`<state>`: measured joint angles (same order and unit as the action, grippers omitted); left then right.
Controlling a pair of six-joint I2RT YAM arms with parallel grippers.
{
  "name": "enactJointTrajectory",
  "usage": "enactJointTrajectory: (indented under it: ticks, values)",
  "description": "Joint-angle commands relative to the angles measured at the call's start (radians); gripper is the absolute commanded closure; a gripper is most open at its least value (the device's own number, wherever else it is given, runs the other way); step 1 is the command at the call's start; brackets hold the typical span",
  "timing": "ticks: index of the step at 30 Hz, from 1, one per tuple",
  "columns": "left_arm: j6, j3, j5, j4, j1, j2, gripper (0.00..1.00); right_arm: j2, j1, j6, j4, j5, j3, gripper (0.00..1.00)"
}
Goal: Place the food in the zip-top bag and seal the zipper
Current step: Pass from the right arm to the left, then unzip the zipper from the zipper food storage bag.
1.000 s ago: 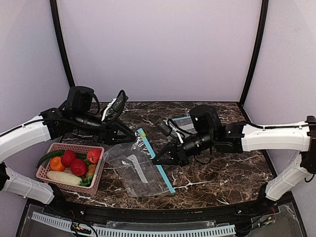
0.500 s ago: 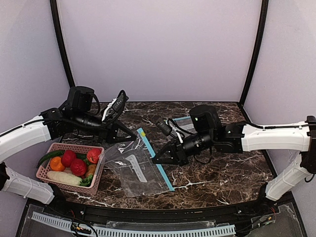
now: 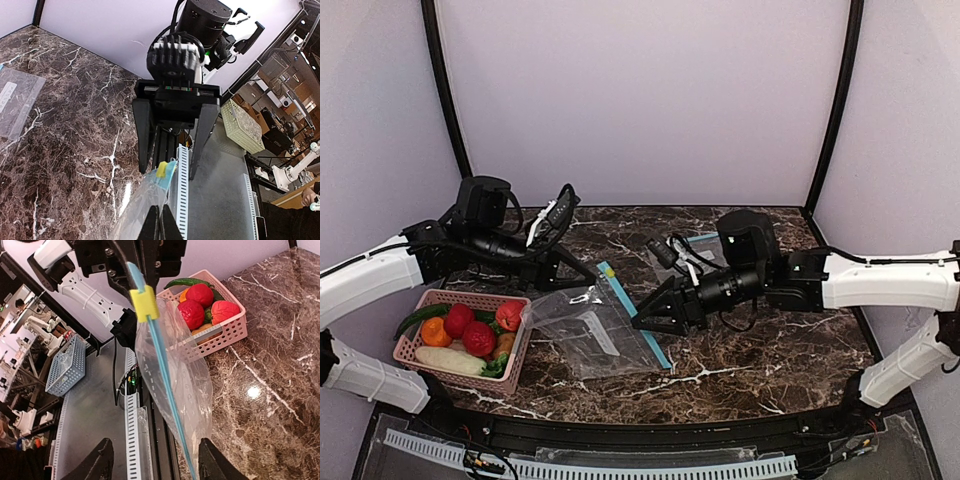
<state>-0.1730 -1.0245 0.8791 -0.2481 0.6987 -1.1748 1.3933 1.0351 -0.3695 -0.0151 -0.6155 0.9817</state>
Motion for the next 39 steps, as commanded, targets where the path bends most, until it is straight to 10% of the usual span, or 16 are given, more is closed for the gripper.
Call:
enactJointTrajectory:
  ticks: [1,16,27,39]
  values:
    - [-0.008,0.028,0.013,0.023,0.004,0.031,0.99,-0.056,0.004,-0.022,-0.064,0.062,-0.029,0.37]
    - [-0.015,0.036,0.053,0.033,0.004,0.02,0.99,0.003,0.004,-0.035,-0.125,0.147,0.037,0.11]
    - [-0.009,0.043,0.052,0.032,0.004,0.018,0.99,0.08,0.001,-0.012,-0.142,0.099,0.129,0.57]
    - [-0.008,0.044,0.057,0.034,0.004,0.008,0.99,0.113,-0.002,-0.013,-0.188,0.027,0.154,0.68]
